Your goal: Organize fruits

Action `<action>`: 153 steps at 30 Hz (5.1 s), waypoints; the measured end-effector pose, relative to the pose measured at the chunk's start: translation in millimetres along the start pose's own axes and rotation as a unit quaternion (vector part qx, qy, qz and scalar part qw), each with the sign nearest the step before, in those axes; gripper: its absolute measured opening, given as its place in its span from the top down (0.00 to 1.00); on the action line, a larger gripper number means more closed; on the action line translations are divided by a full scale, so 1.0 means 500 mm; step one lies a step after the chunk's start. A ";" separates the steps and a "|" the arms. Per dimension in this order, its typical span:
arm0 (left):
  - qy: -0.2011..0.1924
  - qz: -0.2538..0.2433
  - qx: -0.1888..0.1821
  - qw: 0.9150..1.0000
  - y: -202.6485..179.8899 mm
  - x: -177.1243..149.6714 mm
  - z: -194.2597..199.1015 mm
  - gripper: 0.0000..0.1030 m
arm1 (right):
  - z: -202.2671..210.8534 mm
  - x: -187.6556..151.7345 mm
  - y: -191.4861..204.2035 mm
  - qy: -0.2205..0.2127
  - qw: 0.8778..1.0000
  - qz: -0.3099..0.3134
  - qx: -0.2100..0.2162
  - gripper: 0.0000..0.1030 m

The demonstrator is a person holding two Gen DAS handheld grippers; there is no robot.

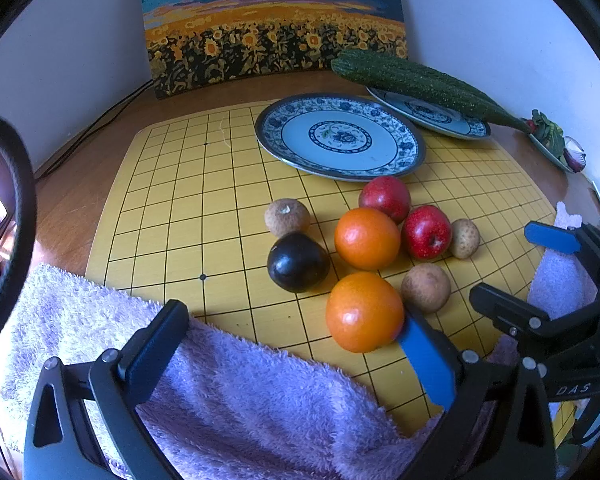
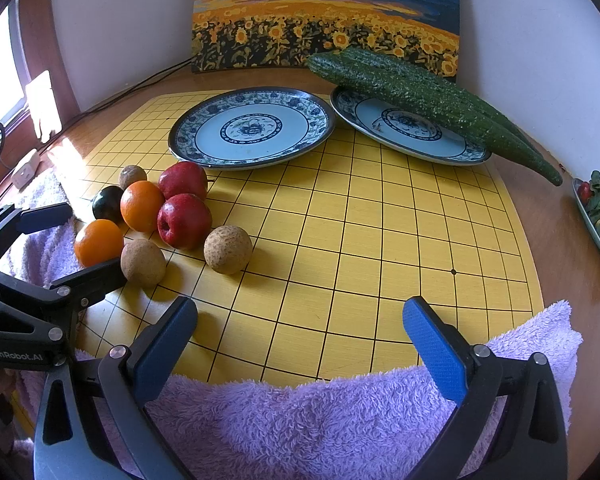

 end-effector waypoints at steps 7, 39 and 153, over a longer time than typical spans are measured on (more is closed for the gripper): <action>-0.001 0.000 0.000 1.000 -0.001 -0.001 0.001 0.00 | 0.000 0.000 0.000 0.000 1.000 0.000 0.000 0.00; 0.003 0.033 -0.002 0.999 0.015 -0.016 0.045 0.15 | -0.008 0.007 0.010 0.021 1.000 0.004 0.007 0.07; 0.035 0.045 -0.062 0.996 -0.038 0.248 -0.118 0.66 | -0.110 0.242 -0.024 0.010 0.997 -0.009 0.071 0.74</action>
Point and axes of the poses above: each gripper's, at about its wrist camera, not at the fingertips, and z roughly against the way its jaws point, y to its left, x to its top, the point moved 10 cm from there along -z, roughly the way its jaws point, and after that the axes turned 12 degrees about x, right-handed, at the moved point
